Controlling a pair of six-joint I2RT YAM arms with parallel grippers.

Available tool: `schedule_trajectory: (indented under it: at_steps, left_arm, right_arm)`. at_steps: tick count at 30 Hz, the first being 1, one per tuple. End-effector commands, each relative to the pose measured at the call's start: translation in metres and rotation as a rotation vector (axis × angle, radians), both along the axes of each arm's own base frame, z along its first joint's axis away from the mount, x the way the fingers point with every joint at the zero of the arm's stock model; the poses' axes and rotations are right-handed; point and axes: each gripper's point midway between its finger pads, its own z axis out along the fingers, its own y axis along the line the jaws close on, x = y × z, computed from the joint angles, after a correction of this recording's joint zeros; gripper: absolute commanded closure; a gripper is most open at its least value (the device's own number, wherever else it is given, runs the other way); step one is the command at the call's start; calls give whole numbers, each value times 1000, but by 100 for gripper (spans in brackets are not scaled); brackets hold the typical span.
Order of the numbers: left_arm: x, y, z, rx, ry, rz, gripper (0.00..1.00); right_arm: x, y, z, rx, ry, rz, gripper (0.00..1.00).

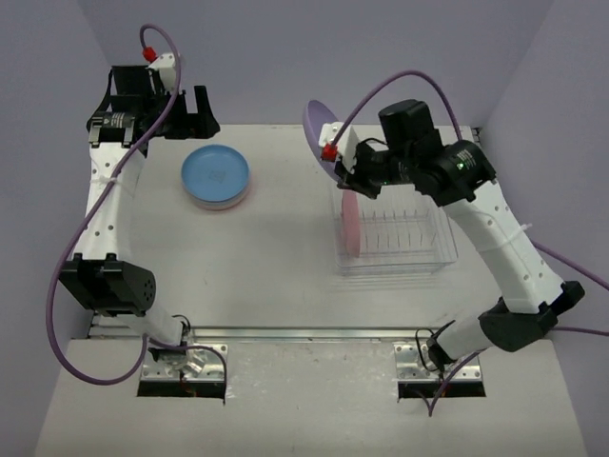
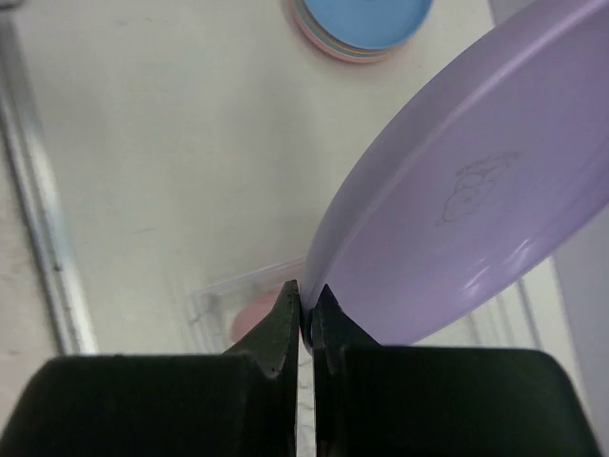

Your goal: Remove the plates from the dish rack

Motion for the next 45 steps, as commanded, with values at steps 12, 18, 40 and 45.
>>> schedule_trajectory:
  at_steps: [12,18,40,45]
  left_arm:
    - [-60,-56,35,-51,-54,-362,10]
    - [-78,-81,1,52,11,-445,26]
    - [-64,-96,-47,69,106,-427,100]
    - [-29,-56,-48,-35,101,-289,100]
  right_arm:
    - [7,56,-63,-729,-962,169,100]
    - [0,73,-79,-753,-957,220,100]
    - [-10,65,-103,-768,-926,207,46]
    - [-2,52,-85,-641,-792,77,10]
